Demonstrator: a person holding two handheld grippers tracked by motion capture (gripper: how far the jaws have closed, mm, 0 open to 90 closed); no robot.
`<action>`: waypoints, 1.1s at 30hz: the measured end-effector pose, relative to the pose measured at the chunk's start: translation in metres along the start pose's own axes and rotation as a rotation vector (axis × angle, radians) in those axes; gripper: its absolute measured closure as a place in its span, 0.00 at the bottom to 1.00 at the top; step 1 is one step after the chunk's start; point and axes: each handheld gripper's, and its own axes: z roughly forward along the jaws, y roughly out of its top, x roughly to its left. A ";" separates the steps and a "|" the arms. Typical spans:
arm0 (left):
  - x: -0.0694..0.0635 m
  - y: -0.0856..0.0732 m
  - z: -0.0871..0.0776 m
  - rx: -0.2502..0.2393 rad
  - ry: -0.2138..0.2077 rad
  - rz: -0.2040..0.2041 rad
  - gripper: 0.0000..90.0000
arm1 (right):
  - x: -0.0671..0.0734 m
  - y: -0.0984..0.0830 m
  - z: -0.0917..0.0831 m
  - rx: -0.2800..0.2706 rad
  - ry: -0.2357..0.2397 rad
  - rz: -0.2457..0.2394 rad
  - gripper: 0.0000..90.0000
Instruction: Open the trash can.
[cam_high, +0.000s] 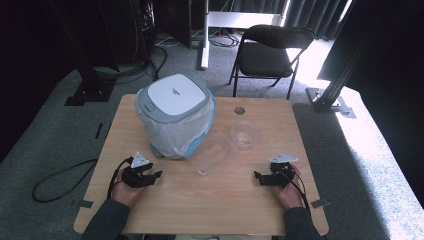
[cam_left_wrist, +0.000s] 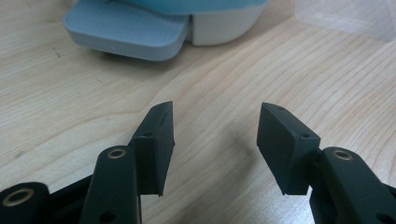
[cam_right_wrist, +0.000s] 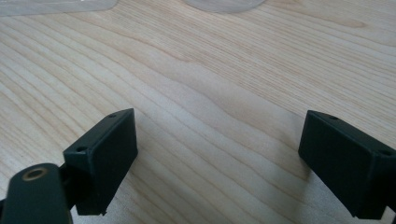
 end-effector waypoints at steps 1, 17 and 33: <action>0.000 0.000 0.000 0.000 0.000 0.000 0.51 | 0.000 0.000 0.000 0.000 0.000 0.000 0.12; 0.009 0.016 -0.014 -0.046 -0.017 -0.011 0.52 | 0.000 0.000 0.000 0.000 0.002 0.000 0.12; 0.018 0.034 -0.029 -0.057 -0.039 -0.002 0.54 | 0.000 0.000 0.000 -0.007 0.008 -0.008 0.15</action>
